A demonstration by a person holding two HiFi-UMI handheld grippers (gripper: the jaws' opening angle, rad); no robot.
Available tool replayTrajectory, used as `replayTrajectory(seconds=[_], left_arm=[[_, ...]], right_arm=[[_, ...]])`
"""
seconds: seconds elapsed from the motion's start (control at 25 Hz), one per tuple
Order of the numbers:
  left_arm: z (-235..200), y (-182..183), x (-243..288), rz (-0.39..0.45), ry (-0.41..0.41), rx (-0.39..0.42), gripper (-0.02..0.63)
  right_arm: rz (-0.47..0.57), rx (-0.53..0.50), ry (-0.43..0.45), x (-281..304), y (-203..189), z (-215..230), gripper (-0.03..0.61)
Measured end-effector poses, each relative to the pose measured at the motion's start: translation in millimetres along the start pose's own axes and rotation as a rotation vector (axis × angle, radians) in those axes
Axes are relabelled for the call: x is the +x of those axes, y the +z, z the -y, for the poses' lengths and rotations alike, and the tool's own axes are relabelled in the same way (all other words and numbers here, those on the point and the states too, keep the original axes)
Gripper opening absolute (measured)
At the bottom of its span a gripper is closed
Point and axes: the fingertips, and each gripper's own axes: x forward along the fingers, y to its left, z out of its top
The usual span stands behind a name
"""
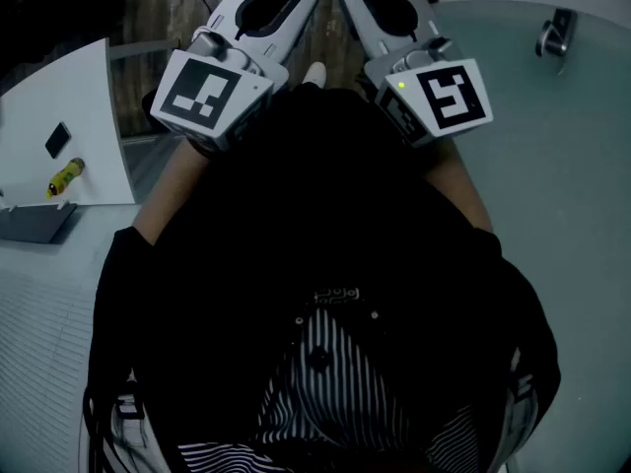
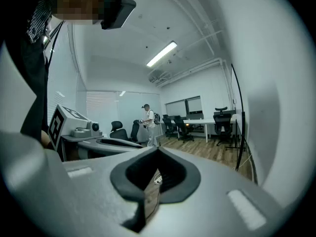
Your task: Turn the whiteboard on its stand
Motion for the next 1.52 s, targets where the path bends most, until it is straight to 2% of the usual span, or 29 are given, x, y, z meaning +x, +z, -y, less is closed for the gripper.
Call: replayTrajectory(seconds=[0.08, 0.28, 0.4, 0.56, 0.64, 0.76, 0.84, 0.88, 0.96, 1.16, 1.32, 1.52], left_arm=[[-1.1, 3.9, 1.7, 0.010, 0.009, -0.024, -0.014], [0.4, 3.2, 0.9, -0.005, -0.011, 0.012, -0.014], [2.3, 10.5, 0.6, 0.007, -0.010, 0.000, -0.014], [1.8, 27.2, -5.1, 0.049, 0.057, 0.089, -0.015], [5.0, 24.7, -3.3, 0.028, 0.029, 0.067, -0.015], [10.0, 13.8, -1.0, -0.011, -0.029, 0.064, -0.015], [11.1, 11.3, 0.7, -0.052, -0.056, 0.132, -0.015], [11.2, 12.1, 2.2, -0.071, -0.064, 0.179, -0.015], [10.9, 13.2, 4.0, -0.085, -0.065, 0.238, -0.015], [4.5, 13.0, -2.6, -0.044, -0.050, 0.165, -0.015], [20.6, 13.6, 0.4, -0.036, -0.126, 0.184, -0.014], [21.7, 10.9, 12.4, -0.033, -0.200, 0.166, -0.014]], right_arm=[[0.006, -0.009, -0.001, -1.1, 3.8, 0.3, 0.000], [0.002, 0.004, 0.007, -3.0, 7.6, -2.7, 0.000], [0.019, 0.019, 0.015, -6.6, 12.1, -4.2, 0.000], [0.053, 0.025, 0.027, -19.7, 20.5, -9.0, 0.000], [0.059, 0.044, 0.041, -26.0, 22.4, -9.9, 0.000], [0.042, 0.037, 0.157, -32.5, 17.1, -24.0, 0.000], [0.023, -0.005, 0.249, -34.2, 9.3, -34.7, 0.000], [0.007, -0.020, 0.265, -33.9, 4.6, -35.5, 0.001], [-0.022, -0.017, 0.272, -34.0, -5.1, -34.5, 0.002], [-0.034, 0.052, 0.274, -36.6, -17.9, -33.4, 0.002], [-0.027, 0.052, 0.234, -36.6, -14.1, -31.0, 0.002], [-0.008, 0.063, 0.174, -38.3, -14.9, -22.9, 0.002]])
